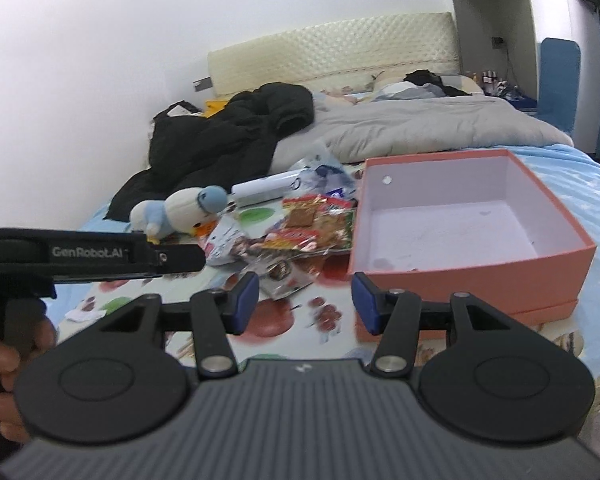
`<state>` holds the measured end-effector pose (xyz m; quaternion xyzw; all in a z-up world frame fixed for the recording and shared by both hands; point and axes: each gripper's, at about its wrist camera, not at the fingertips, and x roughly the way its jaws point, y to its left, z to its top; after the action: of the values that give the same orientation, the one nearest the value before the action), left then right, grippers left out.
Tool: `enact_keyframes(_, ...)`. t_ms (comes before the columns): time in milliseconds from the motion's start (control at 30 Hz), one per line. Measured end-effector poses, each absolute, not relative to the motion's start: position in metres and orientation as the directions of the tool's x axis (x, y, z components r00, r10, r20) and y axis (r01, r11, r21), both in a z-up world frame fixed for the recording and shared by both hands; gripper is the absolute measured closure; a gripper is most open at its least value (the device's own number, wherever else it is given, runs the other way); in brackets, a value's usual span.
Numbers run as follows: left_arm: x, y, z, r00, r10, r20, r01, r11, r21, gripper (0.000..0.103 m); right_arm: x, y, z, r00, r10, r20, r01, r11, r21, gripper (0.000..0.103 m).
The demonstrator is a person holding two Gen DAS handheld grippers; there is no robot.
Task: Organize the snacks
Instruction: 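Move both open tools back toward the snack pile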
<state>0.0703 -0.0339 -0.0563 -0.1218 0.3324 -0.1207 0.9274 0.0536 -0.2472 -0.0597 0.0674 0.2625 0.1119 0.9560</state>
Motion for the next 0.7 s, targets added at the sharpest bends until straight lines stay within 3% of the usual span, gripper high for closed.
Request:
enact_keyframes(300, 0.056, -0.003, -0.092, 0.717, -0.278, -0.640, 0.060, 0.938, -0.340, 0.048, 0.034, -0.219, -0.075, 0.792, 0.298, -0.533, -0.225, 0.954, 0.198, 0.049)
enact_keyframes(700, 0.097, 0.032, -0.121, 0.724, -0.267, -0.636, -0.023, 0.912, -0.409, 0.048, 0.060, -0.196, -0.093, 0.777, 0.290, -0.559, -0.255, 0.956, 0.142, 0.049)
